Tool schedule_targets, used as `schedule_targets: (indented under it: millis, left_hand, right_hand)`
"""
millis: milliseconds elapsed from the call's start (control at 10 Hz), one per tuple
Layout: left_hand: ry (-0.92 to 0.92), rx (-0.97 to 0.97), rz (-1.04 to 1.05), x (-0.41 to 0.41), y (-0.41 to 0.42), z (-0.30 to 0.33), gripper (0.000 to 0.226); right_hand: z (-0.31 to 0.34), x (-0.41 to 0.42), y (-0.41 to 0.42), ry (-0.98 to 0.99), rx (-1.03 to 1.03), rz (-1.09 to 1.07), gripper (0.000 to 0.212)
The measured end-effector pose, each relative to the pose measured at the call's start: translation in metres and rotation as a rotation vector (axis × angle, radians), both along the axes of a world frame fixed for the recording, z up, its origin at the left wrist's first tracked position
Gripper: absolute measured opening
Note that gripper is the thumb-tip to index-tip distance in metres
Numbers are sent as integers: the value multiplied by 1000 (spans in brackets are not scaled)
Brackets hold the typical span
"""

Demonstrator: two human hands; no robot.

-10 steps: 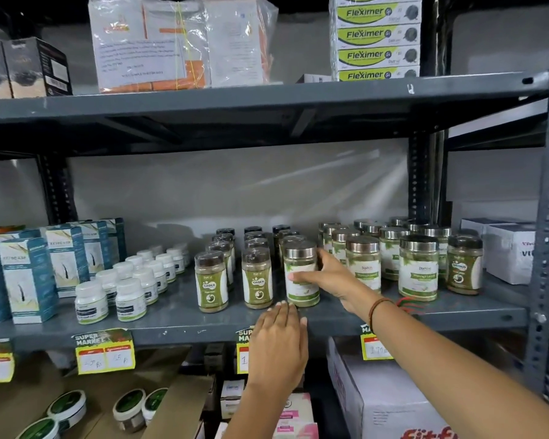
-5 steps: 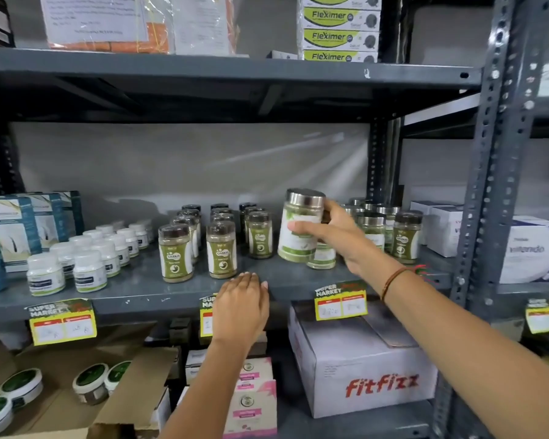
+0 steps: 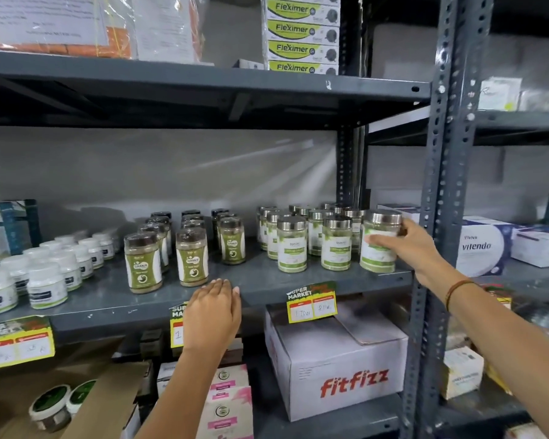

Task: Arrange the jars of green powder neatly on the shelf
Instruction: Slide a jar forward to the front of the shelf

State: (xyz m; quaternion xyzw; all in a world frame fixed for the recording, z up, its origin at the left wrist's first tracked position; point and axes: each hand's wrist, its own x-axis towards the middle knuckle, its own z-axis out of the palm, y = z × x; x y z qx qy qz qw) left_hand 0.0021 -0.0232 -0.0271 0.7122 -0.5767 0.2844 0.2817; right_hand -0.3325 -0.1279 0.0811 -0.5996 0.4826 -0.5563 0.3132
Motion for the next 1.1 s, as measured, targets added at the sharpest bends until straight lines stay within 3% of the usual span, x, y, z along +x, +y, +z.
schedule_targets:
  millis: [200, 400, 600, 1100]
  left_hand:
    - [9, -17, 3, -2, 3, 1, 44]
    - [26, -13, -8, -2, 2, 1, 46]
    - [33, -10, 0, -3, 4, 2, 45]
    - [43, 3, 19, -7, 9, 5, 42]
  right_hand:
    - [-14, 0, -14, 77, 11, -78, 46]
    - [-21, 3, -26, 130, 17, -107, 60]
    - [-24, 5, -30, 140, 11, -137, 91]
    - [-22, 7, -24, 277, -113, -160, 86]
